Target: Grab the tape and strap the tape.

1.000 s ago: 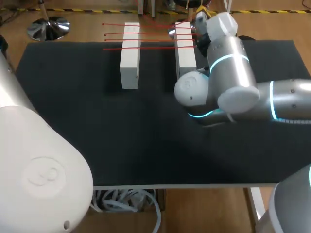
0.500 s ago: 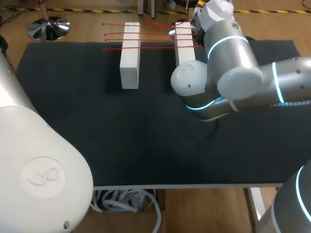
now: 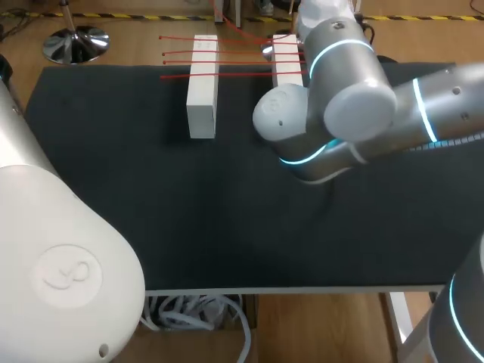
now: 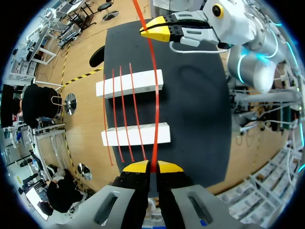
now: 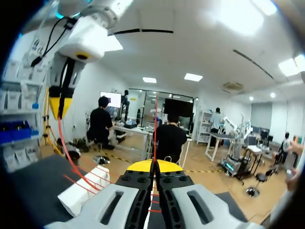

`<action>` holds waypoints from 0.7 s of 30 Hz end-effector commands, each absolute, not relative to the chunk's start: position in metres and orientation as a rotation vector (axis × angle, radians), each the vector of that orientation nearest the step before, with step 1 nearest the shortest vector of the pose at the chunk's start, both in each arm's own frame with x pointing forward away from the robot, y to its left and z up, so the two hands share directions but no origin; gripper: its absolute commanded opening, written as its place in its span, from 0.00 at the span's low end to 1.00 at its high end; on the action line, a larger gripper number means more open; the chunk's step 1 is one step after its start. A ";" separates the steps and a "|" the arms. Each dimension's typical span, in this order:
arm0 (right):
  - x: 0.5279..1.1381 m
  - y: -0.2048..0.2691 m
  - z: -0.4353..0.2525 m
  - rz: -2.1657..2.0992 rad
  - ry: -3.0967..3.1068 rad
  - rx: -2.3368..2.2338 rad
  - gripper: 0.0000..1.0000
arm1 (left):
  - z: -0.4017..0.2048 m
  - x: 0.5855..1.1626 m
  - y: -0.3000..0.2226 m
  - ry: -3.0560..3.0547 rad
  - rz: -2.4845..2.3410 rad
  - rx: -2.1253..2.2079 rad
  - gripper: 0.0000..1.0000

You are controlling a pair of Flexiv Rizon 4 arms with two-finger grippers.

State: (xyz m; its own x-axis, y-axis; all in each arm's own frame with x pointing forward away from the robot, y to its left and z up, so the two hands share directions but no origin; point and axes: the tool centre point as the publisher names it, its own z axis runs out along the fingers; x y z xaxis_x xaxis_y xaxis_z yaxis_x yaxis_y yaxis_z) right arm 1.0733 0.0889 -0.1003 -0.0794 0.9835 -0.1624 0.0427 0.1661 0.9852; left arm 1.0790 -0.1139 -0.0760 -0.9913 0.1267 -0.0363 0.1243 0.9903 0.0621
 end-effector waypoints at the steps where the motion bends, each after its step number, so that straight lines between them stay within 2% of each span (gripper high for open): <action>1: 1.075 0.093 -0.094 0.898 1.638 0.883 0.00 | -0.076 1.078 -0.114 3.094 0.096 0.193 0.00; 10: 1.076 0.105 -0.090 0.812 1.813 0.697 0.00 | -0.076 1.078 -0.114 3.094 0.096 0.193 0.00; 21: 1.074 0.111 -0.091 0.901 1.815 0.755 0.00 | -0.076 1.078 -0.114 3.094 0.096 0.193 0.00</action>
State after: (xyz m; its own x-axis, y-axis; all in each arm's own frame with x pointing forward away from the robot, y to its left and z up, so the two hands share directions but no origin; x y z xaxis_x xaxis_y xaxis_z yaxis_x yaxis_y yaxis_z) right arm 1.0754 0.1135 -0.0974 -0.3039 0.8184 -0.4878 0.0639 0.5284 0.8466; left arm 1.0790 -0.1139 -0.0761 -0.9913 0.1266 -0.0363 0.1242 0.9903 0.0622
